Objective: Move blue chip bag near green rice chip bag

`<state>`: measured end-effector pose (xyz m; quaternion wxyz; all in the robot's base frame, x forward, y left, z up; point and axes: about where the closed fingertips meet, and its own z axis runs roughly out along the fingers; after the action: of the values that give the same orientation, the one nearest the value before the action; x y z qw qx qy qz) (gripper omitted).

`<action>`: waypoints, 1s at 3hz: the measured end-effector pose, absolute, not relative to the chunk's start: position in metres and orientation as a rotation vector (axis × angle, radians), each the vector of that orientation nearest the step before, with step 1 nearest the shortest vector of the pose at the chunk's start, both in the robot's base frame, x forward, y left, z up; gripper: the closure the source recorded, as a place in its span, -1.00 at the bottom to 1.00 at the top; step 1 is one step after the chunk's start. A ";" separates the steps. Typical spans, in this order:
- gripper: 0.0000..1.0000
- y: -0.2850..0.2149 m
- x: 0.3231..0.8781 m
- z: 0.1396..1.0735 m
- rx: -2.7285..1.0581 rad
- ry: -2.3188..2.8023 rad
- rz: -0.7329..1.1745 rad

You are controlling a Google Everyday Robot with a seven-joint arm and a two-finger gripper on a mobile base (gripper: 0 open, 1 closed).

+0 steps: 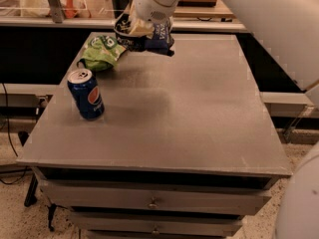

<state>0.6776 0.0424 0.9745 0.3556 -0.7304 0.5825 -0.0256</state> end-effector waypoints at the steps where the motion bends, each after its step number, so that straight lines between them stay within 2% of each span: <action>1: 0.66 0.076 0.689 0.966 -1.860 1.466 -0.061; 3: -0.27 0.104 0.717 0.962 -1.794 1.471 -0.048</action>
Offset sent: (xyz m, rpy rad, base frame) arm 0.0462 0.0751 -0.0071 0.1171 -0.0650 -0.0218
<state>0.7169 0.1039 0.9622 0.3989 -0.7089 0.5814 -0.0188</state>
